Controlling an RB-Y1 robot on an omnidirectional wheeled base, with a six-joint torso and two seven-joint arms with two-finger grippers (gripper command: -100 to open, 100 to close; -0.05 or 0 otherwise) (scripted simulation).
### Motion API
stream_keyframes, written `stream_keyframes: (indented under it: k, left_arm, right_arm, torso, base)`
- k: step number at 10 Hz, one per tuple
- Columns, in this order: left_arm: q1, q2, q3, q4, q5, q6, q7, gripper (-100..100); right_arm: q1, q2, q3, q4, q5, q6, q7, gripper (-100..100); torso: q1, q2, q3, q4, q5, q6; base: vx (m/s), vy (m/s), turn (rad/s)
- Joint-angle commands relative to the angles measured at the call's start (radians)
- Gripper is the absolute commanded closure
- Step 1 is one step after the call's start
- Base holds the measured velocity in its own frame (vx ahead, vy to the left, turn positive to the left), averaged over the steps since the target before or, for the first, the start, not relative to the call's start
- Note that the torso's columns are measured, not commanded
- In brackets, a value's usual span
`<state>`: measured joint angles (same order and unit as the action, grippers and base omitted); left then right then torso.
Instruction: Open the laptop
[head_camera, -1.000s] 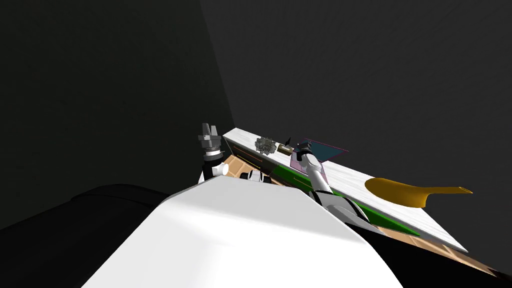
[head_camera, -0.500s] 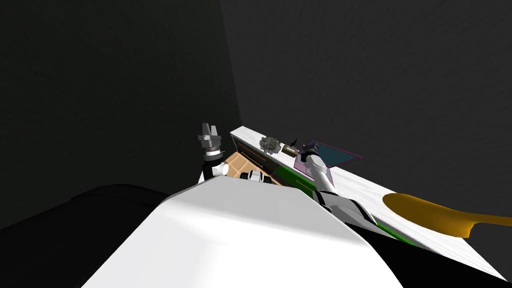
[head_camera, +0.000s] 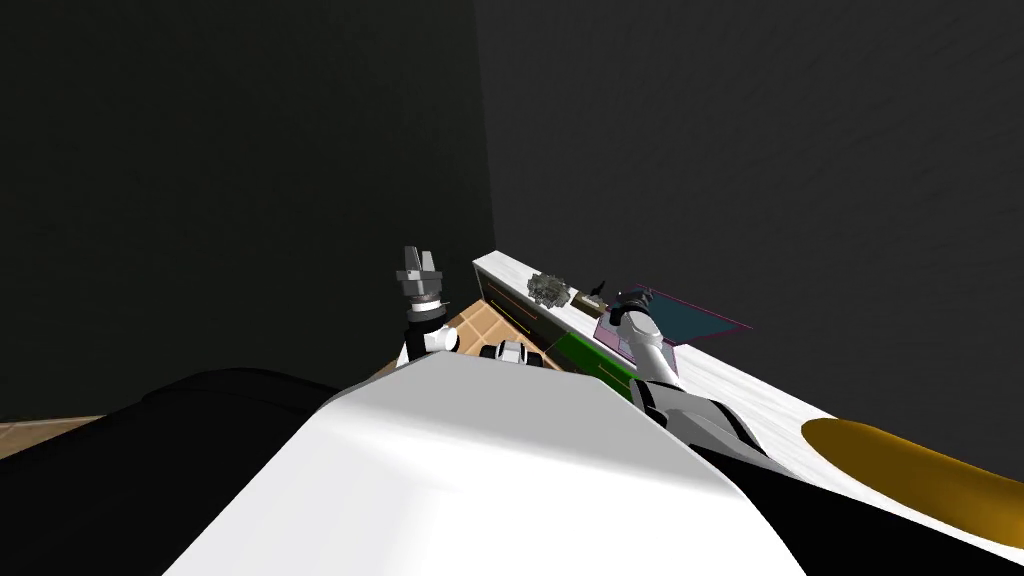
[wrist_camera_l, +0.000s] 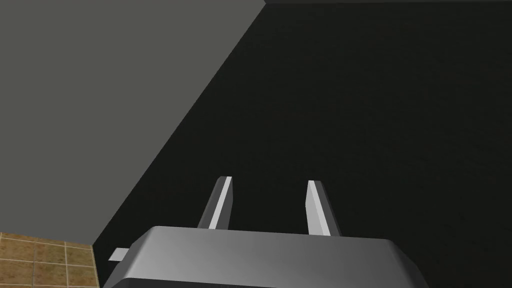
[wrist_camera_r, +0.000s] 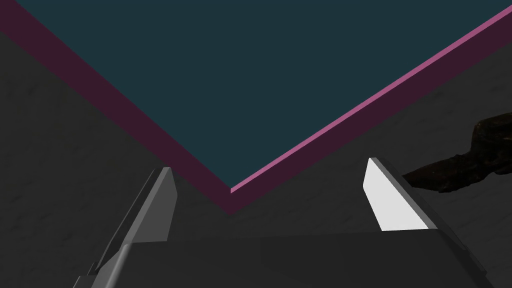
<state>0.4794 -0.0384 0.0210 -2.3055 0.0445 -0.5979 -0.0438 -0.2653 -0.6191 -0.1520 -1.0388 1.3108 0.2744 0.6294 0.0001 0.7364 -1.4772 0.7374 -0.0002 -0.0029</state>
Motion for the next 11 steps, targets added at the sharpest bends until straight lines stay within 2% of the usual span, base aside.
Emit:
stream_keyframes:
  k: [1, 3, 4, 5, 6, 8, 9, 11]
  left_arm:
    - [0.000, 0.000, 0.000, 0.000, 0.000, 0.000, 0.000, 0]
    - [0.000, 0.000, 0.000, 0.000, 0.000, 0.000, 0.000, 0]
    - [0.000, 0.000, 0.000, 0.000, 0.000, 0.000, 0.000, 0]
    - [0.000, 0.000, 0.000, 0.000, 0.000, 0.000, 0.000, 0]
    - [0.001, 0.000, 0.000, 0.000, 0.000, 0.000, 0.000, 0]
    - [0.001, 0.000, 0.000, 0.000, 0.000, 0.000, 0.000, 0]
    - [0.000, 0.000, 0.000, 0.000, 0.000, 0.000, 0.000, 0]
    - [0.000, 0.000, 0.000, 0.000, 0.000, 0.000, 0.000, 0]
  right_arm:
    - [0.000, -0.027, -0.044, 0.054, 0.068, 0.013, -0.081, -100]
    - [0.000, -0.027, -0.044, 0.054, 0.068, 0.013, -0.093, -100]
    - [0.005, -0.026, -0.045, 0.043, 0.052, 0.013, -0.072, -100]
    - [0.003, -0.008, -0.016, 0.017, 0.035, 0.002, -0.049, 100]
    - [0.005, 0.010, 0.012, -0.020, 0.001, -0.008, -0.004, 100]
    - [0.005, 0.010, 0.012, -0.020, 0.001, -0.008, -0.006, 100]
    - [0.008, 0.029, 0.041, -0.056, -0.033, -0.019, 0.025, 100]
    - [0.008, 0.029, 0.041, -0.056, -0.033, -0.019, 0.033, 100]
  torso:
    - [-0.001, 0.000, 0.000, 0.000, 0.000, 0.002]
    - [0.000, 0.001, 0.001, 0.000, 0.000, 0.003]
    - [-0.002, -0.001, 0.000, 0.000, 0.000, 0.004]
    - [-0.001, -0.001, -0.001, 0.000, 0.000, 0.003]
    - [-0.001, -0.003, -0.001, -0.001, 0.000, 0.004]
    - [0.000, -0.001, -0.001, 0.000, 0.000, 0.002]
    - [0.000, 0.004, 0.003, 0.001, 0.000, 0.002]
    - [0.000, 0.004, 0.003, 0.001, 0.000, 0.002]
  base:
    - [-0.098, 0.016, 0.411]
    - [-0.051, 0.001, 0.073]
    - [-0.008, -0.002, -0.020]
    - [0.061, -0.013, -0.387]
    - [0.149, -0.004, -0.496]
    - [0.091, 0.002, -0.118]
    - [0.091, -0.002, -0.381]
    - [0.044, 0.008, -0.085]
